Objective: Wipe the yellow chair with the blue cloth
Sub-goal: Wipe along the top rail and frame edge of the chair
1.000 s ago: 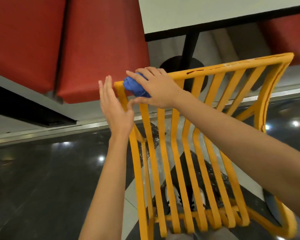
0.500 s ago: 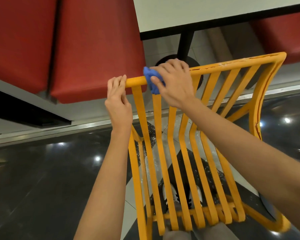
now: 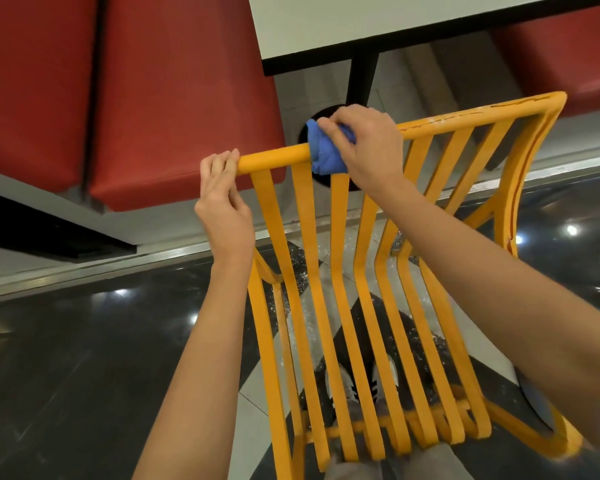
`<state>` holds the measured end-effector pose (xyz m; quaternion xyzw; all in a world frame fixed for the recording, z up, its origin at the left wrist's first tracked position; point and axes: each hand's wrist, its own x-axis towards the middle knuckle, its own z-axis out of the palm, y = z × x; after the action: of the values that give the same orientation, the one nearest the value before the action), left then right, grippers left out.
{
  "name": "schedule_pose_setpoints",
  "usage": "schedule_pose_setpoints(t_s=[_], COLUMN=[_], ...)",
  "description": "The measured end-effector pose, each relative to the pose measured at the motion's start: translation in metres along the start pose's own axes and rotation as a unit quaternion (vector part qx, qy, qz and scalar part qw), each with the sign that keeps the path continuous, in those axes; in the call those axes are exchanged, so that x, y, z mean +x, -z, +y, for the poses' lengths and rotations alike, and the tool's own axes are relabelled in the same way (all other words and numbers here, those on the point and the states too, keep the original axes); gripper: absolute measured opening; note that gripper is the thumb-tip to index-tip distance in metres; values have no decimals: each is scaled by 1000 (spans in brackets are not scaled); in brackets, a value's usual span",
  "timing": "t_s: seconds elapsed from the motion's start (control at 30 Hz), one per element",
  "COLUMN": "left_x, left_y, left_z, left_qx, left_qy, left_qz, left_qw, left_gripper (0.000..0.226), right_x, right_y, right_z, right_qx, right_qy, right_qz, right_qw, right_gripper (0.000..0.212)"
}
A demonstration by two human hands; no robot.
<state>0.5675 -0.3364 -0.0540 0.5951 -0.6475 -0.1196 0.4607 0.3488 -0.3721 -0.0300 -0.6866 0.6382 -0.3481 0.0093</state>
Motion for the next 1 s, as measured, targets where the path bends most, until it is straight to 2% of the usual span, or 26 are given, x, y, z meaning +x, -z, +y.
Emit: schedule_pose_setpoints(t_s=[0.1,0.2,0.3,0.4,0.57,0.7,0.8,0.9,1.0], left_x=[1,2,4,4,2,-1,-2,-2,3], left_y=[-2,-2,0,5,7,7,5,-1,-1], left_z=[0,2,-1,-6,-7,-3,0,6,13], left_qx=[-2,3,-3,15,34,22,9,1,38], left_qy=[-4,9,4,-21,-34,-21,-5,22,24], left_qz=[17,32,16,-11,-15,-9,6,32,22], left_qw=[1000,999,1000,1000,999,1000,1000,999,999], left_gripper=[52,53,53,51,45,45,49,55,54], right_x=[-8,-14,-8,0,-2,-11,-18,-20,-13], right_y=[-2,-9,-31,-36,6,51,73,67,30], right_z=[-15,-43,-75,-78,-14,56,83,69,18], right_qx=[-22,-94,-138,-128,-89,-111,-102,-95,-106], right_qy=[29,134,192,214,203,149,102,71,111], right_qz=[-56,-163,-206,-205,-194,-176,-166,-153,-162], right_qw=[998,973,949,947,956,967,975,981,975], right_gripper=[57,75,73,63,56,52,47,44,45])
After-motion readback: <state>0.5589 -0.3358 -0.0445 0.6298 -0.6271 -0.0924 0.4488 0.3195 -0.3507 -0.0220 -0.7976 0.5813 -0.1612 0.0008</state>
